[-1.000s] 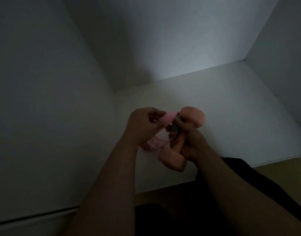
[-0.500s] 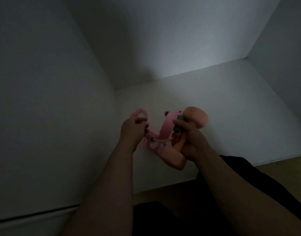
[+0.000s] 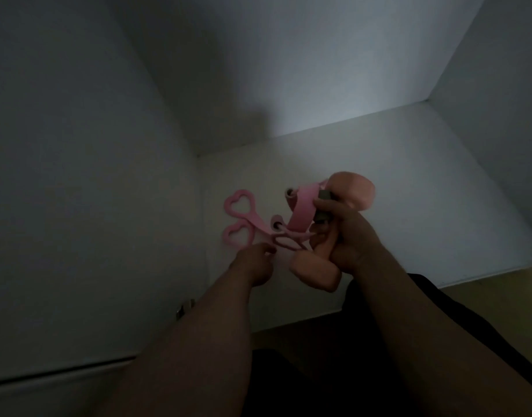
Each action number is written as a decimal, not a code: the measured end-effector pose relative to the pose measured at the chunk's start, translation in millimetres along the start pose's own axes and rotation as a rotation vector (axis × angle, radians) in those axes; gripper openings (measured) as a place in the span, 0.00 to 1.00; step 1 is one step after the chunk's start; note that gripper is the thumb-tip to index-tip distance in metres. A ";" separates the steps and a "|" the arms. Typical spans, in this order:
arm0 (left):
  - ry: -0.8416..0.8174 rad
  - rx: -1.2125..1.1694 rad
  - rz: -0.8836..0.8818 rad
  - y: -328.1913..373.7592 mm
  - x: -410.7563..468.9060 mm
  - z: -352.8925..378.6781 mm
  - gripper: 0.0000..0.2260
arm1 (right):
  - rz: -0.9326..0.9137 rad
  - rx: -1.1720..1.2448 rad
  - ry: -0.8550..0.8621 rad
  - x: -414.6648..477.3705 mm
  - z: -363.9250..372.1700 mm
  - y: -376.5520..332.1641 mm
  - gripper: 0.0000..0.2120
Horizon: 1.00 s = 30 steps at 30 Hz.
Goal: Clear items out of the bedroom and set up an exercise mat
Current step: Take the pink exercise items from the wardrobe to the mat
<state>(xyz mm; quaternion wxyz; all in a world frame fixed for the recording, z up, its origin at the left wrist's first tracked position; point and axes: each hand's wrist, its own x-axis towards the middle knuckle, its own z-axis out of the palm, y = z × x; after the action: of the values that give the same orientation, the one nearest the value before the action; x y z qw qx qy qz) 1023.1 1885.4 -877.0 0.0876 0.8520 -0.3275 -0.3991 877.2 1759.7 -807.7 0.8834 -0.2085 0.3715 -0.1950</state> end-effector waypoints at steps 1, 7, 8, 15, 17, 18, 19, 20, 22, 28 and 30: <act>-0.044 0.089 -0.004 -6.0 8.0 6.1 0.25 | -0.009 0.005 0.000 -1.0 -0.6 -1.9 0.05; -0.210 0.399 -0.018 1.9 24.2 14.6 0.26 | -0.046 0.065 0.022 -4.6 -11.7 -10.9 0.06; -0.175 0.403 -0.028 3.9 22.7 10.7 0.23 | -0.048 0.075 0.024 -3.9 -12.0 -11.5 0.07; 0.540 -0.148 -0.014 19.0 8.9 -48.9 0.10 | -0.060 0.090 0.055 -5.6 -13.1 -18.4 0.07; 0.652 -0.419 -0.005 29.4 3.4 -63.0 0.09 | -0.058 0.080 0.050 -7.3 -13.9 -18.2 0.08; 0.674 -0.502 0.035 35.2 0.7 -69.3 0.07 | -0.058 0.069 0.045 -8.0 -14.7 -17.9 0.09; 0.675 -0.583 0.085 39.5 -1.7 -74.8 0.05 | -0.055 0.052 0.040 -9.1 -14.7 -18.0 0.09; 0.647 -0.664 0.131 45.3 -6.2 -81.1 0.06 | -0.051 0.029 0.039 -9.4 -15.0 -18.1 0.08; 0.571 -0.770 0.229 57.7 -14.1 -92.4 0.10 | -0.040 -0.017 0.042 -9.2 -15.9 -19.7 0.06; 0.244 -0.751 0.302 83.6 -27.0 -93.0 0.24 | -0.014 -0.074 0.042 -0.2 -11.6 -15.3 0.05; 0.185 -0.734 0.225 86.4 -23.0 -84.8 0.21 | -0.005 -0.078 0.040 2.9 -10.6 -12.8 0.05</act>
<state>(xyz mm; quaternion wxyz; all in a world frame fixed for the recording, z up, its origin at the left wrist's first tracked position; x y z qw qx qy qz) 1032.7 1823.8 -770.7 0.4589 0.7551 -0.2449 -0.3990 868.8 1745.1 -809.5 0.8665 -0.2400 0.3958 -0.1868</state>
